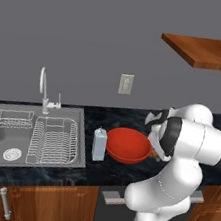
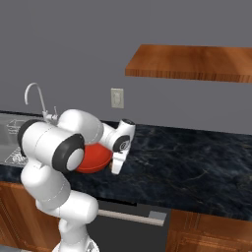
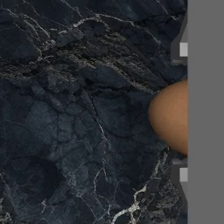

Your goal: Gather the eggs and milk located in the vicinity of the sink area and place them right next to the bowl.

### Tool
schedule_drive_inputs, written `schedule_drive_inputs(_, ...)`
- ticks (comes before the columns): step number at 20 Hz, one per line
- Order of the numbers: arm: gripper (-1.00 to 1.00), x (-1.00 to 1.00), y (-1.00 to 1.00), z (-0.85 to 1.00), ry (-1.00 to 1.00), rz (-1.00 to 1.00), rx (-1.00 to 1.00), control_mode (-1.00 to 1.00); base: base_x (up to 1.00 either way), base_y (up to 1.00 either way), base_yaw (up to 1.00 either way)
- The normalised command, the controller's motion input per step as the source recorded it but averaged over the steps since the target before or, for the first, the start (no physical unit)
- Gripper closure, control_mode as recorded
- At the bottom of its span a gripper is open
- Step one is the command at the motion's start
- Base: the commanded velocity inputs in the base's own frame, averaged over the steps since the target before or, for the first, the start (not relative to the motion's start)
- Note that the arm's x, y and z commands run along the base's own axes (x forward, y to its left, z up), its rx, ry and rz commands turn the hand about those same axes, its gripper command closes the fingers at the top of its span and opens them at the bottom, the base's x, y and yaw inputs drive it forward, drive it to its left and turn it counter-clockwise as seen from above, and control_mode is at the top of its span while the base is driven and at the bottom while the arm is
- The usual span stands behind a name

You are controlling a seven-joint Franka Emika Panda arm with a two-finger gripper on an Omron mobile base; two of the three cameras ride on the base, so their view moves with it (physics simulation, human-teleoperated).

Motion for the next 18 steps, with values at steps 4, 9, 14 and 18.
schedule_drive_inputs(4,-1.0,-0.12,0.08,-0.02,0.0,-0.04,0.0,-1.0,0.0,0.0,0.0)
schedule_drive_inputs(9,-1.0,-0.09,0.05,0.0,0.0,-0.05,0.0,-1.0,0.0,0.0,0.0)
schedule_drive_inputs(14,-1.0,-0.1,0.0,0.04,-0.03,-0.05,0.0,-1.0,0.0,0.0,0.0)
schedule_drive_inputs(18,-1.0,-0.01,0.0,0.18,-0.14,-0.03,0.0,-1.0,0.0,0.0,0.0)
